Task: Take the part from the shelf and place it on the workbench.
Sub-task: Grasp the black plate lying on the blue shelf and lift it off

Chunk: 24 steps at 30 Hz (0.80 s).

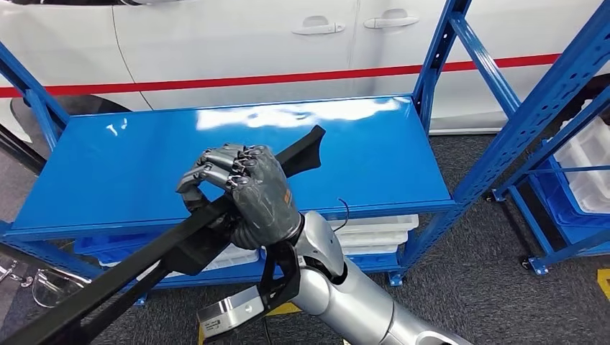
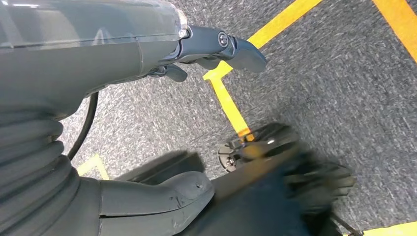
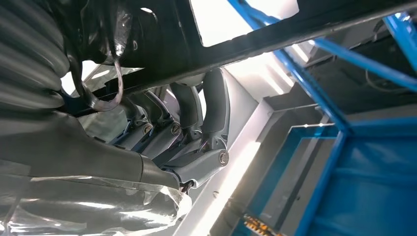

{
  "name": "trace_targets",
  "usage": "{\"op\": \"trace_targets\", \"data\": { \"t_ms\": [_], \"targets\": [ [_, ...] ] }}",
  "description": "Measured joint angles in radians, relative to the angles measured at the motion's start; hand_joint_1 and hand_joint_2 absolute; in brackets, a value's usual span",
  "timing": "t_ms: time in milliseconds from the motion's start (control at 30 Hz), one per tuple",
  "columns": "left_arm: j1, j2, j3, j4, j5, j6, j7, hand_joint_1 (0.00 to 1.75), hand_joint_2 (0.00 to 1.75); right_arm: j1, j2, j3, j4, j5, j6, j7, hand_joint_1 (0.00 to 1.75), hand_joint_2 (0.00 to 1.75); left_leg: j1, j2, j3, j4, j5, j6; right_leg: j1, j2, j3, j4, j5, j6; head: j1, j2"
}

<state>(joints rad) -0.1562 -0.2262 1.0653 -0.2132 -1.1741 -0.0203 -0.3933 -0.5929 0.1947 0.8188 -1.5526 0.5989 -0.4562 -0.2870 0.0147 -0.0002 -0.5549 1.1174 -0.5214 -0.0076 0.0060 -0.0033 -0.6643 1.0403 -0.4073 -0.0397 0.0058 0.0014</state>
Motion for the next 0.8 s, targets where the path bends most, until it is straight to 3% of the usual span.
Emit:
{"op": "trace_targets", "data": {
  "t_ms": [67, 167, 200, 233, 300, 333, 367, 400, 467, 533, 567, 633, 700, 733, 800],
  "targets": [
    [-0.005, 0.000, -0.005, 0.000, -0.001, 0.000, 0.001, 0.00, 1.75, -0.022, 0.005, 0.002, 0.009, 0.003, 0.004, 0.015, 1.75, 1.75, -0.007, -0.001, 0.060, -0.098, -0.004, 0.013, 0.000, -0.001, -0.007, -0.002, 0.017, 0.010, 0.000, 0.000],
    [-0.007, -0.001, -0.011, 0.000, -0.001, -0.002, 0.008, 0.00, 1.75, -0.067, 0.012, 0.003, 0.028, 0.005, 0.018, 0.042, 1.75, 1.75, -0.008, 0.002, 0.051, -0.125, 0.017, 0.028, -0.001, 0.003, -0.014, -0.008, 0.037, 0.028, 0.000, 0.000],
    [-0.008, -0.001, -0.012, 0.000, 0.000, -0.002, 0.010, 0.00, 1.75, -0.083, 0.013, 0.003, 0.034, 0.004, 0.023, 0.050, 1.75, 1.75, -0.006, 0.005, 0.044, -0.131, 0.031, 0.036, 0.000, 0.005, -0.023, 0.004, 0.020, 0.034, 0.001, 0.000],
    [-0.010, -0.002, -0.012, 0.000, 0.001, -0.001, 0.011, 0.00, 1.75, -0.095, 0.014, 0.003, 0.040, 0.002, 0.028, 0.055, 1.75, 1.75, -0.003, 0.008, 0.035, -0.137, 0.046, 0.042, 0.000, 0.007, -0.035, 0.033, -0.017, 0.039, 0.001, 0.000],
    [-0.012, -0.002, -0.013, 0.000, 0.005, 0.000, 0.012, 0.00, 1.75, -0.108, 0.014, 0.003, 0.050, -0.001, 0.034, 0.061, 1.75, 1.75, -0.002, 0.009, 0.010, -0.139, 0.071, 0.049, -0.004, 0.008, -0.065, 0.144, -0.119, 0.047, 0.002, 0.000],
    [-0.011, -0.001, -0.013, 0.000, 0.007, 0.000, 0.012, 0.00, 1.75, -0.110, 0.014, 0.004, 0.056, -0.003, 0.036, 0.062, 1.75, 1.75, -0.003, 0.009, -0.005, -0.137, 0.082, 0.048, -0.005, 0.007, -0.075, 0.204, -0.153, 0.050, 0.002, 0.000],
    [-0.010, -0.001, -0.013, 0.000, 0.010, 0.000, 0.012, 0.00, 1.75, -0.110, 0.014, 0.005, 0.061, -0.004, 0.037, 0.061, 1.75, 1.75, -0.003, 0.010, -0.020, -0.134, 0.092, 0.047, -0.007, 0.007, -0.075, 0.246, -0.162, 0.052, 0.002, 0.000],
    [-0.010, -0.001, -0.013, 0.000, 0.013, 0.000, 0.011, 0.00, 1.75, -0.108, 0.014, 0.007, 0.067, -0.007, 0.039, 0.059, 1.75, 1.75, -0.003, 0.010, -0.036, -0.130, 0.101, 0.046, -0.008, 0.007, -0.062, 0.257, -0.151, 0.052, 0.002, 0.000],
    [-0.010, -0.002, -0.013, 0.000, 0.017, 0.001, 0.011, 0.00, 1.75, -0.104, 0.015, 0.013, 0.076, -0.014, 0.039, 0.053, 1.75, 1.75, -0.003, 0.010, -0.065, -0.120, 0.116, 0.041, -0.010, 0.006, 0.017, 0.178, -0.103, 0.048, 0.002, 0.000],
    [-0.010, -0.003, -0.013, 0.000, 0.021, 0.002, 0.009, 0.00, 1.75, -0.098, 0.021, 0.022, 0.081, -0.019, 0.036, 0.045, 1.75, 1.75, -0.005, 0.010, -0.086, -0.110, 0.129, 0.032, -0.007, 0.006, 0.113, 0.044, -0.097, 0.039, 0.001, 0.000],
    [-0.010, -0.003, -0.012, 0.000, 0.023, 0.002, 0.009, 0.00, 1.75, -0.094, 0.025, 0.026, 0.084, -0.020, 0.035, 0.040, 1.75, 1.75, -0.005, 0.010, -0.091, -0.108, 0.135, 0.026, -0.004, 0.006, 0.138, 0.002, -0.103, 0.035, 0.001, 0.000],
    [-0.010, -0.003, -0.012, 0.000, 0.028, 0.004, 0.007, 0.00, 1.75, -0.085, 0.031, 0.036, 0.091, -0.023, 0.033, 0.034, 1.75, 1.75, -0.004, 0.010, -0.096, -0.111, 0.152, 0.013, 0.000, 0.007, 0.144, -0.026, -0.103, 0.025, 0.000, 0.000],
    [-0.009, -0.003, -0.012, 0.000, 0.032, 0.004, 0.006, 0.00, 1.75, -0.078, 0.035, 0.046, 0.100, -0.025, 0.032, 0.031, 1.75, 1.75, -0.002, 0.007, -0.106, -0.103, 0.139, 0.002, -0.004, 0.003, 0.132, -0.035, -0.083, 0.011, 0.000, 0.000],
    [-0.008, -0.003, -0.012, 0.000, 0.034, 0.004, 0.006, 0.00, 1.75, -0.075, 0.038, 0.051, 0.105, -0.027, 0.031, 0.029, 1.75, 1.75, 0.000, 0.006, -0.118, -0.076, 0.107, -0.004, -0.007, 0.000, 0.124, -0.039, -0.071, 0.002, 0.000, 0.000],
    [-0.007, -0.002, -0.012, 0.000, 0.038, 0.005, 0.005, 0.00, 1.75, -0.067, 0.045, 0.057, 0.114, -0.033, 0.028, 0.022, 1.75, 1.75, 0.003, 0.004, -0.151, 0.035, 0.007, -0.013, -0.009, -0.002, 0.101, -0.041, -0.050, -0.006, 0.000, 0.000]
  ]
}}
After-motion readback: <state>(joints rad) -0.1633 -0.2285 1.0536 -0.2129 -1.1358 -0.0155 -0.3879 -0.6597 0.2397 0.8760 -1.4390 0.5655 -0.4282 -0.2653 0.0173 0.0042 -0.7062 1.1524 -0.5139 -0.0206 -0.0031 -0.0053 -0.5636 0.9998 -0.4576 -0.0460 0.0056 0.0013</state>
